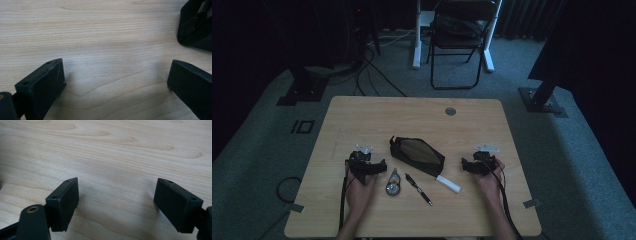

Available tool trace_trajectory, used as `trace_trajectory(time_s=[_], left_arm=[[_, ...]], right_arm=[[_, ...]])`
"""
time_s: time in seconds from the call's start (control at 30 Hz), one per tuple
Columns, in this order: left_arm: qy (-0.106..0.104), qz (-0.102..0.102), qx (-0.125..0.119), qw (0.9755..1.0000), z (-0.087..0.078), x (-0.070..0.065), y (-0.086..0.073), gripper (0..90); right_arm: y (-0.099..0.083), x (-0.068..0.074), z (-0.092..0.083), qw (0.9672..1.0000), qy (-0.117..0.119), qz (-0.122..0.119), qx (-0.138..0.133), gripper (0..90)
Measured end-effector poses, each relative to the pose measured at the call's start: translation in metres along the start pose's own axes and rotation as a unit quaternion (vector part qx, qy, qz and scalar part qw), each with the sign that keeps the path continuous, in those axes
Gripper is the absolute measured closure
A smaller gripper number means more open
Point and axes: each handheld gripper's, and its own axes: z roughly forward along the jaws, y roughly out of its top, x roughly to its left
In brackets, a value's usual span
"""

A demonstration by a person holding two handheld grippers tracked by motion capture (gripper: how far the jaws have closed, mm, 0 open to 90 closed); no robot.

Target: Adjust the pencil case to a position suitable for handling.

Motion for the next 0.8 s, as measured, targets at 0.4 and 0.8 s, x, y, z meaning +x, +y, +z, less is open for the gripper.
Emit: trace_trajectory(time_s=[0.4, 0.8], left_arm=[[-0.001, 0.000, 0.000, 1.0000, 0.000, 0.000, 0.000, 1.6], [-0.001, 0.001, -0.001, 1.0000, 0.000, -0.001, 0.000, 1.5]], right_arm=[[0.010, 0.010, -0.023, 0.9993, 0.012, -0.017, -0.032, 19.8], [0.021, 0.027, -0.052, 0.9958, 0.041, -0.042, -0.071, 22.4]])
